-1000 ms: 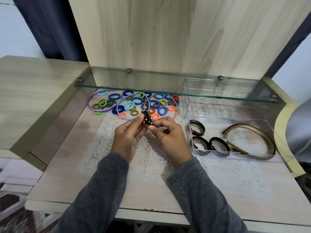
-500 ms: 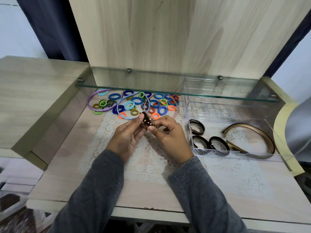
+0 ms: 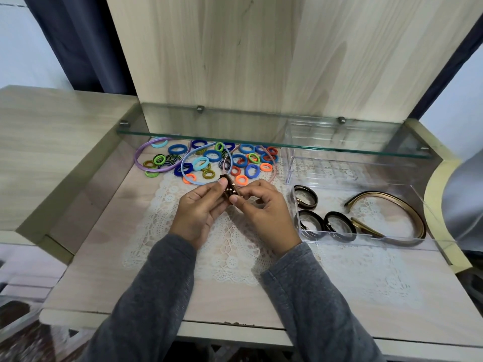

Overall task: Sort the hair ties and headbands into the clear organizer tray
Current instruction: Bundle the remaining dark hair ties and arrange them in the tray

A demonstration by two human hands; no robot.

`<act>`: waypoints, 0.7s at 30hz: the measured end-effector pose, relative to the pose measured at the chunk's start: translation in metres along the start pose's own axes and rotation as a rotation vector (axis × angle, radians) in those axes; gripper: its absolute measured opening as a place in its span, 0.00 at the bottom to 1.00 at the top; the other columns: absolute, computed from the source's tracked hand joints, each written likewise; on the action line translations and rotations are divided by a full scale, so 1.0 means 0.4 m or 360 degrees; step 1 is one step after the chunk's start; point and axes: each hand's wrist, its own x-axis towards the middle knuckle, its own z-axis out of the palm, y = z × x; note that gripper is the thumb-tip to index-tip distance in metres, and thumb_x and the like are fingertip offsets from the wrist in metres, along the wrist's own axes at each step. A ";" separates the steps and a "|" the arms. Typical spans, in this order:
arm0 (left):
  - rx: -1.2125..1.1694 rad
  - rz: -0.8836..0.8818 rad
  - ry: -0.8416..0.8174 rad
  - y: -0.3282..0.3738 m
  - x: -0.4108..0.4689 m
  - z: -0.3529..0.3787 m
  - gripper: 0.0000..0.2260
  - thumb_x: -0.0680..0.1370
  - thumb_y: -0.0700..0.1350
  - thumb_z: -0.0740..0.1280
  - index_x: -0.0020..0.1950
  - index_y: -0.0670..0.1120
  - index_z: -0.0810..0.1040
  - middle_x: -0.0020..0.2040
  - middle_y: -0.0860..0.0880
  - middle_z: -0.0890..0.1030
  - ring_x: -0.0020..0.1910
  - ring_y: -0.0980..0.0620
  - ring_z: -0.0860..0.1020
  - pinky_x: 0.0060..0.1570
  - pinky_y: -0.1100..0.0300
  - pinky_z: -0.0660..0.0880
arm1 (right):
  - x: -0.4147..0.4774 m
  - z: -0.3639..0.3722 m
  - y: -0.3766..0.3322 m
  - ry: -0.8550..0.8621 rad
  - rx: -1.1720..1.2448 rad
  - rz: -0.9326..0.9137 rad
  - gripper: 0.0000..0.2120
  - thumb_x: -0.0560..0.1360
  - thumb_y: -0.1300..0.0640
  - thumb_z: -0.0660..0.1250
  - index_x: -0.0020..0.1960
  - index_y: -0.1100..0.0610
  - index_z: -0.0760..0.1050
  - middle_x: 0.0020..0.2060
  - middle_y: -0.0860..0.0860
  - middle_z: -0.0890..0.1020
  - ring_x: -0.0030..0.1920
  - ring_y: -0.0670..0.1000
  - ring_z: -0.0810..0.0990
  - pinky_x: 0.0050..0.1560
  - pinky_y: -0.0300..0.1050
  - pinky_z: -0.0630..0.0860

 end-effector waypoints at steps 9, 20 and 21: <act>0.0056 -0.0004 -0.0011 -0.001 -0.001 0.001 0.20 0.70 0.45 0.69 0.58 0.36 0.79 0.52 0.40 0.84 0.51 0.49 0.83 0.48 0.63 0.80 | 0.001 -0.001 0.005 0.0010 0.0024 0.0009 0.04 0.70 0.60 0.74 0.45 0.57 0.84 0.40 0.51 0.77 0.49 0.56 0.77 0.57 0.63 0.71; 0.0030 -0.0010 -0.0007 0.003 -0.005 0.000 0.15 0.70 0.44 0.68 0.54 0.38 0.80 0.49 0.42 0.84 0.48 0.51 0.83 0.44 0.64 0.79 | -0.001 -0.002 -0.005 -0.0042 0.0098 -0.0016 0.07 0.70 0.60 0.75 0.46 0.52 0.84 0.41 0.53 0.79 0.49 0.56 0.78 0.57 0.61 0.73; 0.0037 -0.0008 -0.0015 0.003 -0.005 0.000 0.15 0.70 0.44 0.68 0.53 0.38 0.81 0.49 0.43 0.85 0.48 0.51 0.83 0.44 0.64 0.79 | -0.001 -0.003 -0.006 -0.0040 0.0100 -0.0013 0.06 0.70 0.60 0.75 0.46 0.53 0.84 0.40 0.52 0.79 0.49 0.56 0.78 0.57 0.60 0.73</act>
